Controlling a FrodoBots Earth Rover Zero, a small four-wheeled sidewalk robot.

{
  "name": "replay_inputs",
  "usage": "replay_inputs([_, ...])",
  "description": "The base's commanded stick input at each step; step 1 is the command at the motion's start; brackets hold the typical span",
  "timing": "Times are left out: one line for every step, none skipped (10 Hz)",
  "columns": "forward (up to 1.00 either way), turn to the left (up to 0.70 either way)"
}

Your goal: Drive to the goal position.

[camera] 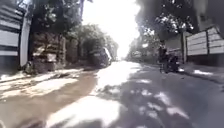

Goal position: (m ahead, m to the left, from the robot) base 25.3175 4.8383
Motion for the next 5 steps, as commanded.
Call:
replay_inputs([1.00, -0.40])
replay_inputs([1.00, -0.40])
replay_inputs([1.00, -0.40])
replay_inputs([1.00, -0.36])
replay_inputs([1.00, -0.04])
